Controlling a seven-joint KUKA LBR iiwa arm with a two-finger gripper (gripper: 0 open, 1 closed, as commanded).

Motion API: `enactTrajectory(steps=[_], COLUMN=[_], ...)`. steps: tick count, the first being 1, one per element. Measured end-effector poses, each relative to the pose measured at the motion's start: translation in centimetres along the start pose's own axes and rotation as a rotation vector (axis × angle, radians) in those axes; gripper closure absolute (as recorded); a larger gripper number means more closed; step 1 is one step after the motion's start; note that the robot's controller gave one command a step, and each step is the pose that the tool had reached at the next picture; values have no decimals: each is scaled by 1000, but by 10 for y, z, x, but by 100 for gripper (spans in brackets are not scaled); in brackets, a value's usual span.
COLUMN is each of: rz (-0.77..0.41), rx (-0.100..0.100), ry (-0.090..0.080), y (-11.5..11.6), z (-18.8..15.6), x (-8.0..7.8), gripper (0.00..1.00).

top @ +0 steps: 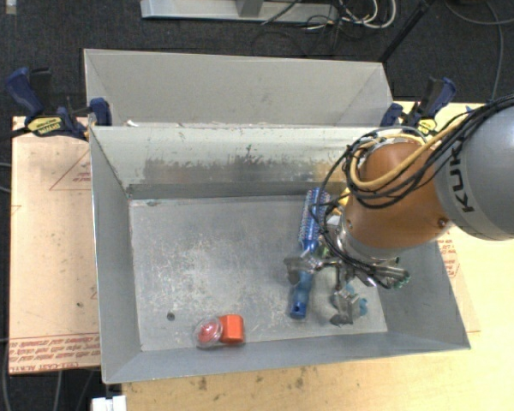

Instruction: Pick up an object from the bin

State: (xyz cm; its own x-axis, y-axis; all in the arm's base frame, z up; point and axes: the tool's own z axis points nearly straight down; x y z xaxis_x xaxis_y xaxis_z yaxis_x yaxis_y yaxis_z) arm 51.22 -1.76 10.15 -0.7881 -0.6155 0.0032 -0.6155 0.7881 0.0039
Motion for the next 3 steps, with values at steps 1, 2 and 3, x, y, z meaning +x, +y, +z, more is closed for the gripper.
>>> enactTrajectory(steps=[1, 2, 3], rz=[-288, -287, -266], rx=[4, 4, 10], ry=[-5, -6, -12], y=[-18, -18, -13], z=[32, 31, -160], x=[-41, -41, -81], gripper=[0, 100, 100])
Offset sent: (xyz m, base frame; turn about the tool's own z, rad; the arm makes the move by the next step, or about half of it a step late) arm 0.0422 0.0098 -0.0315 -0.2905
